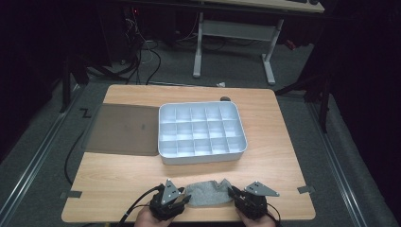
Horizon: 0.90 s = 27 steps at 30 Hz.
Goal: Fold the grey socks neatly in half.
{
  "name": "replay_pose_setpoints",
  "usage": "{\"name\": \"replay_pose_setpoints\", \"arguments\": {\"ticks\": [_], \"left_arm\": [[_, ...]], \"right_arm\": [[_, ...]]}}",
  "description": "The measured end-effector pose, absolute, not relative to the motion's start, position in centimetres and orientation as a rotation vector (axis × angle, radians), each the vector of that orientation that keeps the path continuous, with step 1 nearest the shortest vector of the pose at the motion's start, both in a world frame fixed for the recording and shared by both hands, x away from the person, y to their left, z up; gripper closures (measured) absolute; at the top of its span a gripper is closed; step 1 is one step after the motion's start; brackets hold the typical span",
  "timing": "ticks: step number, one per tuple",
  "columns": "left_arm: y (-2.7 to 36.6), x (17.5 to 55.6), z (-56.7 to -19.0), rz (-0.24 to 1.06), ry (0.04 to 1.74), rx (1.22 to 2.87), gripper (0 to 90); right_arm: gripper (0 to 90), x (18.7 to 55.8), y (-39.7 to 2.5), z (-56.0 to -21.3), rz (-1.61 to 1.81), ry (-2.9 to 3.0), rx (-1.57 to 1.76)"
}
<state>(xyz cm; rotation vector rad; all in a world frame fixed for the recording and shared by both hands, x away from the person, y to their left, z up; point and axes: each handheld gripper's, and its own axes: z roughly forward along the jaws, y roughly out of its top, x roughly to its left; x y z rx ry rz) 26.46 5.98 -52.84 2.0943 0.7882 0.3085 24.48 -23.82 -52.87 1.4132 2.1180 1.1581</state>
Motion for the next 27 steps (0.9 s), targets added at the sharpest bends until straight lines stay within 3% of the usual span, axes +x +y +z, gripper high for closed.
{"name": "replay_pose_setpoints", "arguments": {"ticks": [5, 12, 18, 27], "left_arm": [[5.5, 26.1, -51.7, 0.275, 0.767, 2.037, 63.0], [1.5, 26.2, -52.0, 0.219, 0.702, 2.086, 71.4], [-1.3, 26.7, -52.6, 0.182, 0.674, 2.131, 71.7], [-2.5, 27.2, -53.1, 0.187, 0.679, 2.150, 71.5]], "right_arm": [[81.2, 24.4, -24.8, -52.4, 1.166, 2.078, 1.435], [81.3, 24.4, -25.0, -52.4, 1.156, 2.072, 1.428], [81.3, 24.3, -25.1, -52.3, 1.156, 2.065, 1.430], [81.5, 24.1, -25.4, -51.7, 1.183, 2.046, 1.424]]}}
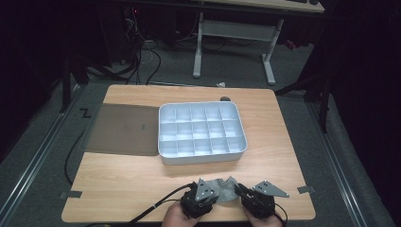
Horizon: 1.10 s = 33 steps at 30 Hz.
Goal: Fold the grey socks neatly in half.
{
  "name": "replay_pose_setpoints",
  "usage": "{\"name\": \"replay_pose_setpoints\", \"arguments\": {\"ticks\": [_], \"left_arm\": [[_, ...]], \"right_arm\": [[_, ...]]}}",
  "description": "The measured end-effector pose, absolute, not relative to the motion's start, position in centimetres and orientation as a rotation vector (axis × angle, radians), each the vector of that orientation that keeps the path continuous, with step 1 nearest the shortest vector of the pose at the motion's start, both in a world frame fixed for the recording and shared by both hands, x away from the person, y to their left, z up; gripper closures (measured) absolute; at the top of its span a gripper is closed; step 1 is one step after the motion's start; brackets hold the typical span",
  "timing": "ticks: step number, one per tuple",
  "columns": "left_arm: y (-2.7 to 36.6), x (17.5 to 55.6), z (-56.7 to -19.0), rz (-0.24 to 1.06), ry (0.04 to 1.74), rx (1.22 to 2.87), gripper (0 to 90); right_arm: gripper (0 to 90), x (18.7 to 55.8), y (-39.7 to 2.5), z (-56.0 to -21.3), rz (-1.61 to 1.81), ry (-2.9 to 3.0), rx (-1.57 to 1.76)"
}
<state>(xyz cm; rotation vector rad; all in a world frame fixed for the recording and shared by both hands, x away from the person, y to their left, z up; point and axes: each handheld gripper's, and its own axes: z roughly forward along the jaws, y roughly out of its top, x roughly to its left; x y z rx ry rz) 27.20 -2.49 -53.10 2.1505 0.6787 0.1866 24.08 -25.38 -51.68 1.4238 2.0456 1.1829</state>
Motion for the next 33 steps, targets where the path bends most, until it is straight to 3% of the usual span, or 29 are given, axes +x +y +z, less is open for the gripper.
{"name": "replay_pose_setpoints", "arguments": {"ticks": [6, 8, 14, 18, 23, 28, 33], "left_arm": [[-3.1, 27.5, -53.1, 0.186, 0.663, 2.156, 70.5], [-3.0, 27.5, -53.0, 0.174, 0.660, 2.146, 66.3], [0.8, 27.0, -51.8, 0.209, 0.699, 2.051, 58.2], [4.6, 27.4, -52.3, 0.226, 0.804, 2.010, 58.5], [5.3, 28.0, -53.0, 0.146, 0.839, 1.981, 63.3], [4.9, 27.9, -53.2, 0.150, 0.792, 2.005, 71.9], [4.8, 28.0, -53.4, 0.136, 0.794, 2.011, 74.1]], "right_arm": [[81.6, 23.9, -25.6, -51.1, 1.201, 2.017, 1.417], [81.6, 23.9, -25.7, -50.9, 1.204, 2.011, 1.419], [81.5, 23.9, -26.0, -50.9, 1.207, 2.000, 1.425], [81.4, 23.9, -25.9, -50.8, 1.200, 2.003, 1.415], [81.4, 23.9, -25.6, -50.8, 1.190, 2.001, 1.409], [81.1, 23.9, -25.4, -50.7, 1.173, 2.011, 1.389], [80.9, 23.7, -24.8, -50.2, 1.159, 2.019, 1.361]]}}
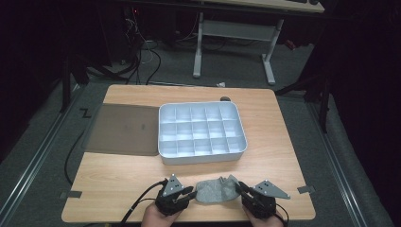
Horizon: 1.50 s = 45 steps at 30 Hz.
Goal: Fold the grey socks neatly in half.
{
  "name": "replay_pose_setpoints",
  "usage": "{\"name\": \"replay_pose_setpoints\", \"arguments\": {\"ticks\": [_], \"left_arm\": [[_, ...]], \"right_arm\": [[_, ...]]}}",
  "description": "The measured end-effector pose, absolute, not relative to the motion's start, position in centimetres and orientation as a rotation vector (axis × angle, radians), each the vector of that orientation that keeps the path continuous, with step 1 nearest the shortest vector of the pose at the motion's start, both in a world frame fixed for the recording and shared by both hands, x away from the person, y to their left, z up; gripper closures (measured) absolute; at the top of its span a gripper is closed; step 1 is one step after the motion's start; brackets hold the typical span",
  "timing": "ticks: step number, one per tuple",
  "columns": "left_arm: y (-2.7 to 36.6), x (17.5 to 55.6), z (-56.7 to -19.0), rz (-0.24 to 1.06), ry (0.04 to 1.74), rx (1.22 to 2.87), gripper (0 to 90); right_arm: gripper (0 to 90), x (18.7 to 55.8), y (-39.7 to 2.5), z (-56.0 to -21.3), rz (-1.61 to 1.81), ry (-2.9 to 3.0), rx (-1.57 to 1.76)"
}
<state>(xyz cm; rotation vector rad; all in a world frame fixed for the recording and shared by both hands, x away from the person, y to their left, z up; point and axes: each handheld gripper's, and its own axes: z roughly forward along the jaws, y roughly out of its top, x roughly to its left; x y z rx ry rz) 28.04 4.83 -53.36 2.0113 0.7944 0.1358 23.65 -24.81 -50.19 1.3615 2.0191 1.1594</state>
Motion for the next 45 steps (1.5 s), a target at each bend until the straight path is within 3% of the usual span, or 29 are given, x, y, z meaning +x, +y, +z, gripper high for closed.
{"name": "replay_pose_setpoints", "arguments": {"ticks": [17, 26, 41, 44, 45], "left_arm": [[4.6, 28.2, -53.5, 0.119, 0.799, 2.039, 76.4], [4.5, 28.1, -53.5, 0.122, 0.792, 2.051, 76.5], [4.4, 28.1, -53.6, 0.116, 0.786, 2.056, 76.4], [4.4, 28.1, -53.6, 0.117, 0.789, 2.058, 76.3], [4.4, 28.1, -53.6, 0.119, 0.789, 2.061, 76.2]], "right_arm": [[79.9, 23.8, -21.3, -48.4, 1.109, 2.079, 1.239], [85.7, 24.1, -18.6, -49.0, 1.125, 2.111, 1.193], [86.0, 24.6, -15.2, -50.6, 1.139, 2.208, 1.161], [79.6, 24.7, -14.9, -51.2, 1.163, 2.252, 1.163], [73.4, 24.6, -14.9, -50.9, 1.209, 2.251, 1.152]]}}
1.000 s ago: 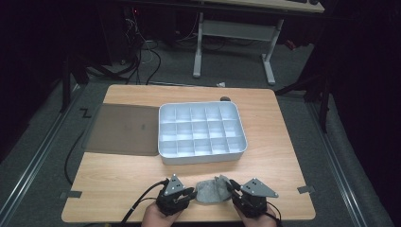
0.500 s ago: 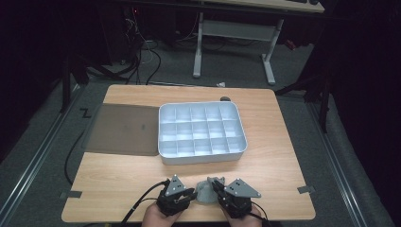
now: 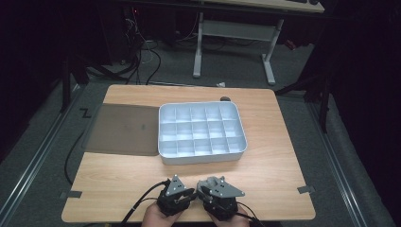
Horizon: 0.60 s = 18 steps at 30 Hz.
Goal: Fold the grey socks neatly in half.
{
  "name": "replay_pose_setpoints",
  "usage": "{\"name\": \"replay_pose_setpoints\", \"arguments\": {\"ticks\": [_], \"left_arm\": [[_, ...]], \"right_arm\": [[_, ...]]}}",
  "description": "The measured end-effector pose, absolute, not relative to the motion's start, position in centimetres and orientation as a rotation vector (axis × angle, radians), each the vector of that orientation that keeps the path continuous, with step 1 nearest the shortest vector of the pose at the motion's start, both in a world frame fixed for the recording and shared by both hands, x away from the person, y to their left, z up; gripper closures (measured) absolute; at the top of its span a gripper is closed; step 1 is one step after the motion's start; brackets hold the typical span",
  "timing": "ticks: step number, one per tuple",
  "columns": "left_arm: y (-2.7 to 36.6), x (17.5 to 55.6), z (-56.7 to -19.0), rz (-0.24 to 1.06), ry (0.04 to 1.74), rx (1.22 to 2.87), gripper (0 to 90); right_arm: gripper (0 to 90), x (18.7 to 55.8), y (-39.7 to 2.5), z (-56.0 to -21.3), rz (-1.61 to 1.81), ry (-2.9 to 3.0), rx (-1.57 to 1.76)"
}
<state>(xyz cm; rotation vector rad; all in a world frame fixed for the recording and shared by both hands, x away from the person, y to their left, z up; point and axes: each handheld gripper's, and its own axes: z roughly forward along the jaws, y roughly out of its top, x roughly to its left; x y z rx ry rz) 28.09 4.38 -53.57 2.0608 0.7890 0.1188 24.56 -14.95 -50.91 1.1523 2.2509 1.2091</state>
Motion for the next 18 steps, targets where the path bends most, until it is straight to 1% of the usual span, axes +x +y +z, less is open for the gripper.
{"name": "replay_pose_setpoints", "arguments": {"ticks": [2, 3, 4, 5, 6, 7, 10, 12, 13, 14, 15, 16, 18], "left_arm": [[4.4, 28.1, -53.6, 0.120, 0.788, 2.061, 76.0], [4.4, 28.1, -53.6, 0.119, 0.792, 2.059, 75.7], [4.4, 28.1, -53.6, 0.119, 0.792, 2.059, 75.7], [4.4, 28.1, -53.6, 0.119, 0.793, 2.058, 75.5], [4.4, 28.1, -53.6, 0.119, 0.793, 2.058, 75.1], [4.5, 28.1, -53.5, 0.120, 0.794, 2.052, 74.4], [4.7, 28.1, -53.4, 0.119, 0.798, 2.033, 73.5], [5.1, 28.0, -53.2, 0.124, 0.806, 2.002, 73.0], [5.3, 27.9, -52.9, 0.131, 0.809, 1.982, 72.2], [5.3, 27.9, -52.9, 0.131, 0.809, 1.982, 71.9], [5.5, 27.6, -52.3, 0.147, 0.810, 1.940, 71.5], [5.5, 27.6, -52.3, 0.147, 0.810, 1.940, 71.3], [5.4, 27.3, -51.7, 0.166, 0.788, 1.908, 71.1]], "right_arm": [[72.3, 24.4, -15.1, -50.6, 1.222, 2.239, 1.149], [68.9, 24.0, -16.0, -49.3, 1.268, 2.178, 1.143], [68.9, 24.0, -16.0, -49.3, 1.268, 2.178, 1.143], [69.1, 23.8, -17.3, -48.2, 1.265, 2.115, 1.148], [69.1, 23.8, -17.3, -48.2, 1.265, 2.115, 1.148], [69.3, 23.7, -18.6, -47.7, 1.245, 2.072, 1.160], [69.6, 23.7, -19.6, -47.8, 1.205, 2.062, 1.176], [69.5, 23.8, -20.4, -48.6, 1.178, 2.069, 1.213], [67.9, 23.7, -21.0, -49.5, 1.153, 2.066, 1.243], [67.9, 23.7, -21.0, -49.5, 1.153, 2.066, 1.243], [63.6, 23.7, -21.5, -50.1, 1.175, 2.066, 1.281], [63.6, 23.7, -21.5, -50.1, 1.175, 2.066, 1.281], [57.5, 23.5, -21.6, -50.5, 1.213, 2.080, 1.282]]}}
